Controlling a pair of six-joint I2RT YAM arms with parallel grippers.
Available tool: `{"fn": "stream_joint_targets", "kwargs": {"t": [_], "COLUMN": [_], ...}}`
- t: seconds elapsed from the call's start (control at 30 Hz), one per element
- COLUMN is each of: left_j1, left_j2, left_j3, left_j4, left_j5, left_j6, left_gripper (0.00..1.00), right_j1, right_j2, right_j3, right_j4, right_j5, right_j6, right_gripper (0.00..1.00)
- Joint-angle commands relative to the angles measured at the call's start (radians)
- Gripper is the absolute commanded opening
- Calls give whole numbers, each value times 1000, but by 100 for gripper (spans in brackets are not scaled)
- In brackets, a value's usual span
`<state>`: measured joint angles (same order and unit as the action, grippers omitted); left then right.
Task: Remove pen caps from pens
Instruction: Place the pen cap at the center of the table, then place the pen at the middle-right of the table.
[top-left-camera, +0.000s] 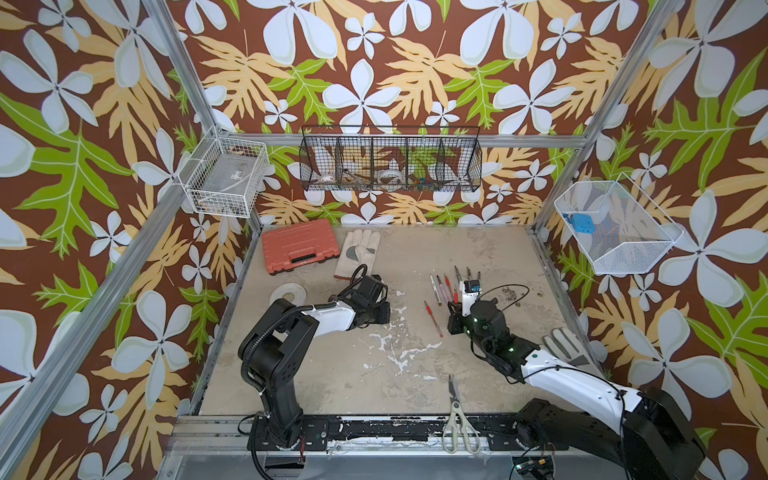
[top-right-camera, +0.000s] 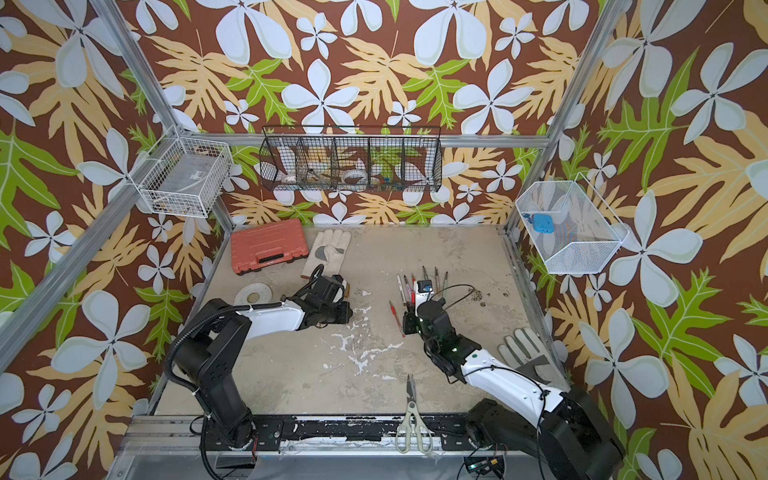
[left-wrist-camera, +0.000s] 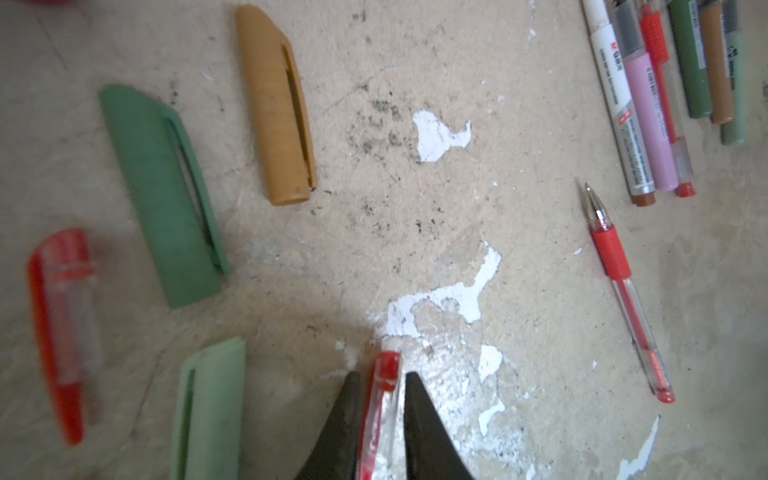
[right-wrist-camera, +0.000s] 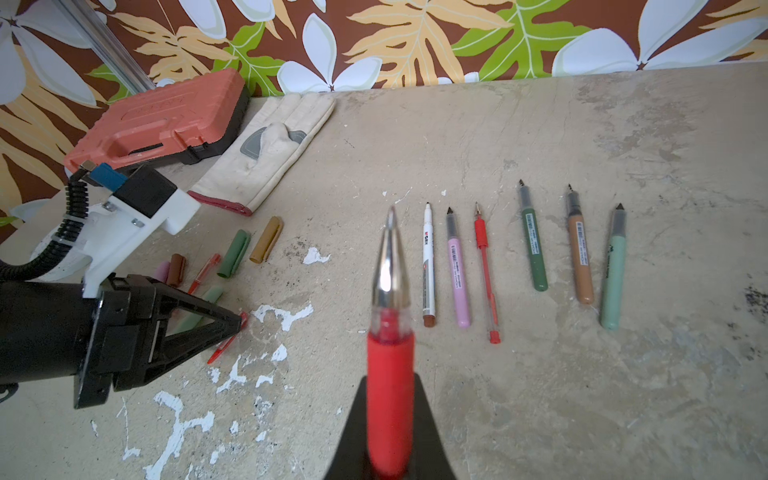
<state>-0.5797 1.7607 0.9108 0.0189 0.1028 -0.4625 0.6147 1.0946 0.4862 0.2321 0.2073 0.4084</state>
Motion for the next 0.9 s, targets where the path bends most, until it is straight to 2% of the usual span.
{"fn": "stream_joint_targets", "kwargs": {"t": [0.0, 0.1, 0.2, 0.33, 0.5, 0.67, 0.87], "left_j1": [-2, -2, -2, -1, -2, -2, -2], "left_j2": [-62, -146, -238, -374, -538, -632, -676], "left_j3": [-34, -84, -145, -240, -367, -421, -450], "left_j4": [56, 123, 201, 326, 479, 524, 546], "left_j5": [19, 46, 71, 105, 90, 76, 48], "left_j6": [9, 18, 26, 29, 9, 8, 11], "left_gripper": [31, 38, 40, 42, 48, 51, 51], "right_j1": [-1, -6, -40, -143, -254, -318, -325], "right_j2": [-11, -13, 8, 66, 132, 264, 470], "right_j3": [0, -3, -1, 1, -6, 29, 125], "right_j4": [11, 3, -16, -44, -44, -51, -93], "right_j5": [14, 49, 54, -2, -89, -178, -242], "right_j6": [-2, -2, 18, 74, 111, 111, 73], "right_gripper": [0, 0, 0, 0, 0, 0, 2]}}
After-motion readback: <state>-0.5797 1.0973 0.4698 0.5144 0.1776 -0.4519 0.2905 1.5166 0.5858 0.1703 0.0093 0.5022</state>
